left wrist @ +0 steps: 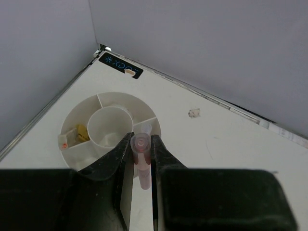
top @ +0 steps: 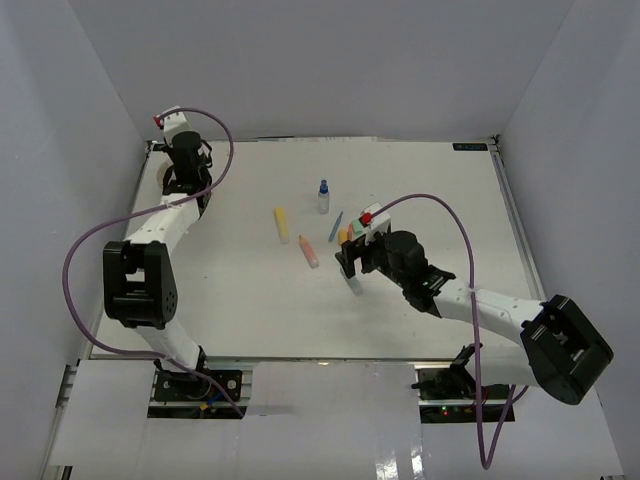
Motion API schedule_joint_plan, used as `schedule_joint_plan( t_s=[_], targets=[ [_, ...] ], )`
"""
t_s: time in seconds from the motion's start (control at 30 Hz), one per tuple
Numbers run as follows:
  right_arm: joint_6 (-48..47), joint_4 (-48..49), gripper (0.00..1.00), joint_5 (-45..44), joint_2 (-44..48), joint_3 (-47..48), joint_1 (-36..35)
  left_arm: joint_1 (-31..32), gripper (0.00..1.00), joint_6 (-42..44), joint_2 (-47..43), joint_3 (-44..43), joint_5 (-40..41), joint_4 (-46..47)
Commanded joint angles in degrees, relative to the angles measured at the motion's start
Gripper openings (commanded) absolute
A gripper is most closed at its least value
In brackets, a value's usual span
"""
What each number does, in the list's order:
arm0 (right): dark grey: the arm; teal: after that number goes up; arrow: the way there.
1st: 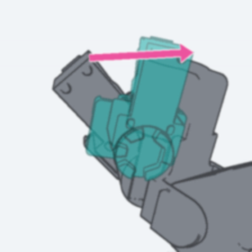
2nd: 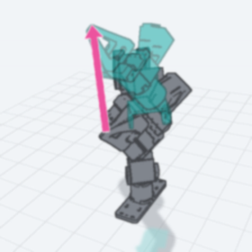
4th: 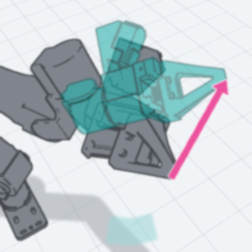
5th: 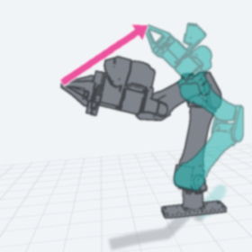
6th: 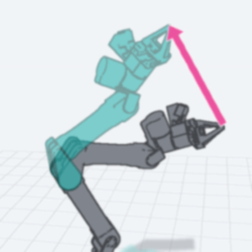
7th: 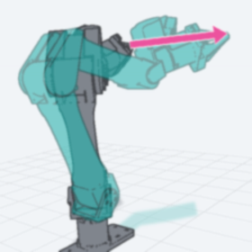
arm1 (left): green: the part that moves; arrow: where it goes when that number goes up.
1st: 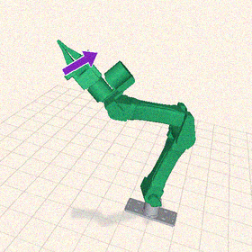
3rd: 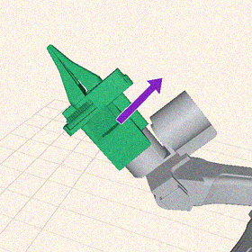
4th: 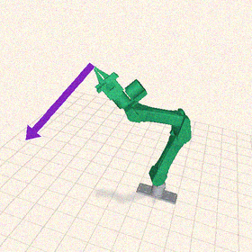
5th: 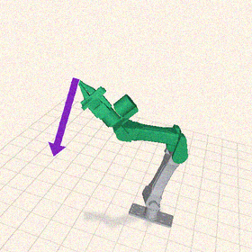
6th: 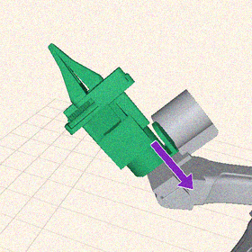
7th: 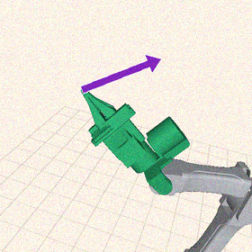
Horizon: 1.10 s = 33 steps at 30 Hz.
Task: Sort the stationery into containers
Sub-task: Place the pen in the storage box.
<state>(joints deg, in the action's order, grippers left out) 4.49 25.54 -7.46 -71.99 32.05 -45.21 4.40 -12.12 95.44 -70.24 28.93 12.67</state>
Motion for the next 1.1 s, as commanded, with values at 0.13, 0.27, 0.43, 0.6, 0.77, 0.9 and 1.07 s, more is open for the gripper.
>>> schedule_joint_plan(
  t_s=[0.13, 0.27, 0.43, 0.6, 0.77, 0.9, 1.07],
  targets=[
    [0.08, 1.88, 0.9, 3.68, 2.38, -1.03, 2.32, -2.73, 0.22, 2.72, 6.51, -7.55, -0.54, 3.42],
    [0.25, 1.97, 0.9, 4.39, 2.55, -1.29, 2.85, -3.26, 0.24, 1.93, 9.49, -9.56, -1.67, 2.28],
    [0.26, 1.97, 0.9, 4.74, 2.73, -1.56, 3.29, -3.35, 0.28, 1.05, 12.66, -10.44, -2.03, 1.57],
    [0.17, 1.88, 0.9, 4.74, 3.17, -1.91, 3.38, -3.35, 0.37, 1.22, 13.81, -11.06, -1.77, 0.96],
    [0.17, 1.88, 0.9, 4.56, 4.13, -2.34, 3.55, -3.53, 0.42, 1.48, 14.34, -10.62, -1.24, 0.08],
    [0.17, 1.01, 0.9, 3.86, 5.62, -2.61, 3.9, -3.7, 0.47, 1.13, 12.67, -10.62, -1.42, -1.85],
    [1.74, -2.24, 0.9, 1.49, 7.3, -1.73, 4.6, -3.7, 0.56, -0.09, 6.62, -11.5, -3.08, -6.77]
  ],
)
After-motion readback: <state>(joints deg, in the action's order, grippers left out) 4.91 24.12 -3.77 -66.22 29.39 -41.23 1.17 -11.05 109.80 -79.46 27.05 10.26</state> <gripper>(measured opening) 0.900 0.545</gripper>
